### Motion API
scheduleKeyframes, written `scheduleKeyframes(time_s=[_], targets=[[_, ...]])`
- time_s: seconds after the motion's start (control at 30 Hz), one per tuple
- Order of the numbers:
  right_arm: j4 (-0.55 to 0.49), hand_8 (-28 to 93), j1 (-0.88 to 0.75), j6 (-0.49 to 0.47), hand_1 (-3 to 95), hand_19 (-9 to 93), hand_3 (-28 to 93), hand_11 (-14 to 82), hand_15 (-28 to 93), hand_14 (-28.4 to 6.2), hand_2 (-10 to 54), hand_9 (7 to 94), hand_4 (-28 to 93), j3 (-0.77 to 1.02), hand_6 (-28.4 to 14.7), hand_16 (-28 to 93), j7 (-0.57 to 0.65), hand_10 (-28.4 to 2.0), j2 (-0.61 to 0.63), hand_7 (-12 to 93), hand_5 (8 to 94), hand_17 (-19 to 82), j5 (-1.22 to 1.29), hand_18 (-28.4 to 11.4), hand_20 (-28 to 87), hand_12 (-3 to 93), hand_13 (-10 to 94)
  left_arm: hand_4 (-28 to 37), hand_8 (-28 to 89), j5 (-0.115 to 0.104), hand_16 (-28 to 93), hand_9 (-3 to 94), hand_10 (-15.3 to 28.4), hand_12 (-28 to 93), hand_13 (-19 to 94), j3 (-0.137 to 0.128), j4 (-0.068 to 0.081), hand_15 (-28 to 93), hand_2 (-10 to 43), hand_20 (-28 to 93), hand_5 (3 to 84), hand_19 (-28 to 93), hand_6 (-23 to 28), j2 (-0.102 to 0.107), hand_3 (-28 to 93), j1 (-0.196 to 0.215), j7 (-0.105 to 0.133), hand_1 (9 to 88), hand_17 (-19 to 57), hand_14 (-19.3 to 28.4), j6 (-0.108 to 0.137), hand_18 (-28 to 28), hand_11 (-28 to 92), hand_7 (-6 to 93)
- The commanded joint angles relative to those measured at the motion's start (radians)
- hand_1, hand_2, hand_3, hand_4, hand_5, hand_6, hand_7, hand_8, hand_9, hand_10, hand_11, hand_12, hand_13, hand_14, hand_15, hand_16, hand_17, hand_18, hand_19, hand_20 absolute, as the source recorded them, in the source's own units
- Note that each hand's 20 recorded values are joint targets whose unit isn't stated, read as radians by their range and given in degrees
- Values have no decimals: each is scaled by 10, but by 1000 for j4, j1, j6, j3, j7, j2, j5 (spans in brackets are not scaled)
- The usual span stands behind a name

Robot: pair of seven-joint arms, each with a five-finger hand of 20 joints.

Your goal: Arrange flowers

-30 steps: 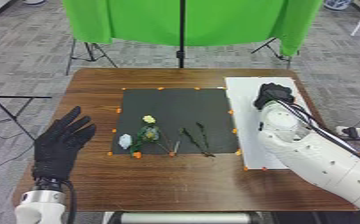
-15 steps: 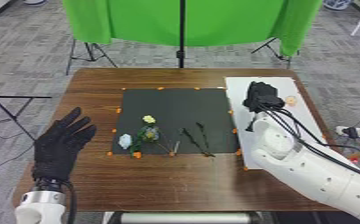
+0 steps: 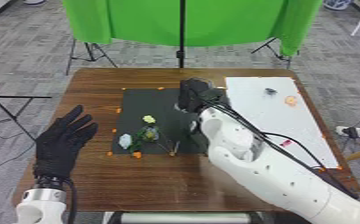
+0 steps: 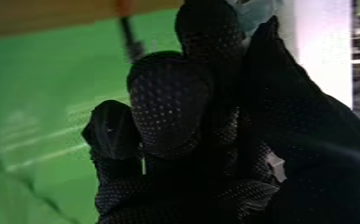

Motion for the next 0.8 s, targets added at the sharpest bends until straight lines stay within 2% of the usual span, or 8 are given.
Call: scheduleKeyframes(time_s=[0.03, 0.2, 0.23, 0.27, 0.43, 0.6, 0.67, 0.8], targets=[[-6, 25, -91, -72, 556, 932, 723, 217, 632, -37, -95, 937, -283, -13, 26, 210, -27, -64, -55, 153, 885, 382, -65, -199, 608, 265, 836, -273, -88, 9, -88, 356, 201, 120, 264, -3, 8, 569, 66, 346, 410, 507, 107, -8, 800, 4, -27, 223, -54, 281, -9, 284, 266, 125], [-11, 8, -96, -96, 541, 932, 722, 204, 682, -48, -95, 937, -283, -18, 32, 199, -15, -66, -49, 152, 849, 363, -84, -200, 617, 300, 795, -272, -87, 10, -89, 356, 201, 120, 265, -1, 9, 569, 66, 345, 411, 508, 107, -12, 801, -1, -33, 222, -54, 281, -12, 284, 267, 125], [-10, 2, -91, -100, 538, 932, 721, 200, 694, -51, -95, 937, -283, -19, 32, 195, -14, -66, -48, 150, 840, 360, -75, -202, 618, 307, 784, -272, -87, 8, -89, 356, 202, 119, 264, 1, 9, 569, 66, 345, 411, 508, 108, -9, 801, -1, -28, 222, -54, 281, -10, 284, 266, 125], [-10, -1, -94, -99, 535, 932, 716, 199, 702, -53, -95, 936, -283, -17, 33, 193, -10, -67, -47, 147, 831, 359, -66, -204, 618, 313, 777, -272, -87, 12, -88, 356, 202, 119, 264, -2, 8, 570, 66, 345, 411, 508, 108, -13, 801, 1, -36, 222, -54, 281, -12, 284, 266, 125], [-20, -13, -99, -112, 512, 932, 698, 229, 728, -62, -95, 911, -283, -10, 30, 187, -9, -72, -45, 135, 788, 356, -68, -208, 624, 301, 755, -271, -88, 14, -89, 356, 202, 119, 264, -3, 10, 570, 66, 344, 413, 509, 109, -12, 802, 1, -35, 223, -54, 281, -16, 284, 266, 126], [-31, -58, -112, -126, 435, 932, 753, 308, 750, -73, -95, 873, -283, 3, 29, 179, -13, -85, -44, 140, 730, 350, -100, -212, 633, 245, 734, -271, -87, 15, -89, 356, 202, 119, 265, 1, 9, 569, 65, 343, 413, 509, 109, -12, 803, 0, -36, 223, -55, 281, -18, 284, 265, 127], [-35, -76, -110, -122, 429, 932, 755, 334, 768, -78, -95, 866, -283, 3, 27, 181, -1, -88, -42, 139, 725, 356, -92, -212, 646, 233, 727, -271, -88, 17, -89, 356, 202, 119, 264, 1, 10, 569, 65, 350, 413, 522, 109, -13, 803, 0, -38, 222, -49, 281, -24, 284, 265, 126], [-43, -120, -114, -125, 411, 932, 767, 388, 787, -83, -95, 853, -283, 16, 27, 182, 2, -91, -40, 141, 717, 362, -100, -212, 661, 209, 725, -270, -87, 14, -89, 355, 202, 119, 264, 5, 8, 570, 65, 364, 413, 541, 110, -12, 803, 9, -32, 224, -40, 281, -16, 284, 266, 126]])
